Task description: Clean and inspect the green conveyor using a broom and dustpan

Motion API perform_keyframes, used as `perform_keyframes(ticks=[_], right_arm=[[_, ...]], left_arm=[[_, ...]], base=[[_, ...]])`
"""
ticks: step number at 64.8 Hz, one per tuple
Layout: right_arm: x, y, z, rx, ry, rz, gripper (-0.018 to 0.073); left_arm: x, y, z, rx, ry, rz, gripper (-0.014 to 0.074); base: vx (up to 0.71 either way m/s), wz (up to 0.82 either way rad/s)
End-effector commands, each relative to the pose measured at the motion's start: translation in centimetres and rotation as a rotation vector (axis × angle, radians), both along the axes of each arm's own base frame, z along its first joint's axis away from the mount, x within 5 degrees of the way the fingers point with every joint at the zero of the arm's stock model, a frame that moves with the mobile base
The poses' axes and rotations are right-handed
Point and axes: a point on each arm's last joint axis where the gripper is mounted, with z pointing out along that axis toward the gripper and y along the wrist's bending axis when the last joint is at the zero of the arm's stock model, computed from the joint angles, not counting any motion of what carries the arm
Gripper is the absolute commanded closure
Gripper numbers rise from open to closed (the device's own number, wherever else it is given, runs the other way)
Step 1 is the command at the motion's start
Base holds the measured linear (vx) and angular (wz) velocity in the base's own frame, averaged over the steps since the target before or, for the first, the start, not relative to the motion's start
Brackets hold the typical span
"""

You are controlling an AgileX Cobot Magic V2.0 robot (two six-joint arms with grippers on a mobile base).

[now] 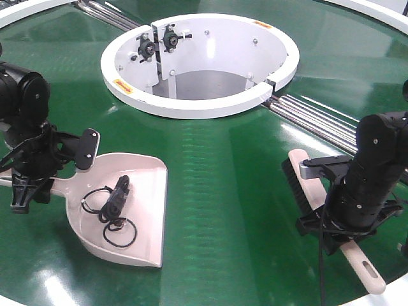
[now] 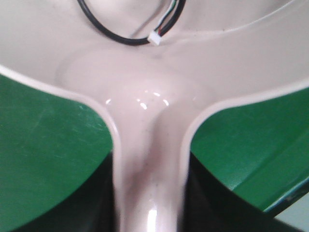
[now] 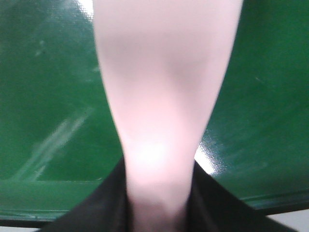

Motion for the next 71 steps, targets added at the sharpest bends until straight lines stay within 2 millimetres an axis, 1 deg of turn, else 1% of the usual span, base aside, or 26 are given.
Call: perform_keyframes(ticks=[1,16,28,37,48,58,65,71], right_arm=[[0.08,-0.32,1.77,-0.004,-0.066,0.007,0.0564],[0.09,-0.33,1.77,-0.005,-0.067,0.007,0.0564],[0.13,-0.34,1.77,-0.006,-0.072,0.008,0.0563],[0.17,-0.38,1.77,-0.01,-0.076,0.012,0.0559],[0.23,-0.36,1.68,-0.01,-0.076,0.012,0.0543],[0.37,-0.34,1.24,-0.013,-0.061,0.011,0.051],[0.56,-0.35,0.86,-0.019,-0.057,0.013,0.0461],[0.72,-0.38,0.82,-0.022,-0.072,0.011,0.0398]], left_arm=[[-0.51,-0.24,2.23,-0.043,-0.042,0.038,0.0585],[-0.54,-0.36,2.22,-0.058,-0.044,0.074,0.0557],[-0.53,-0.29,2.21,-0.061,-0.05,0.121,0.0496],[-0.46,0.13,2.21,-0.065,-0.05,0.141,0.0405],[-0.47,0.14,2.2,-0.075,-0.05,0.162,0.0234],[-0.5,-0.01,2.21,-0.093,-0.052,0.201,0.0114],[-0.54,-0.01,2.29,-0.095,-0.054,0.204,0.0066],[-0.68,-0.11,2.58,-0.111,-0.058,0.208,0.0058]], base=[[0.0,0.0],[0.0,0.0],[0.0,0.0],[0.0,0.0],[0.0,0.0],[0.0,0.0],[0.0,0.0],[0.0,0.0]])
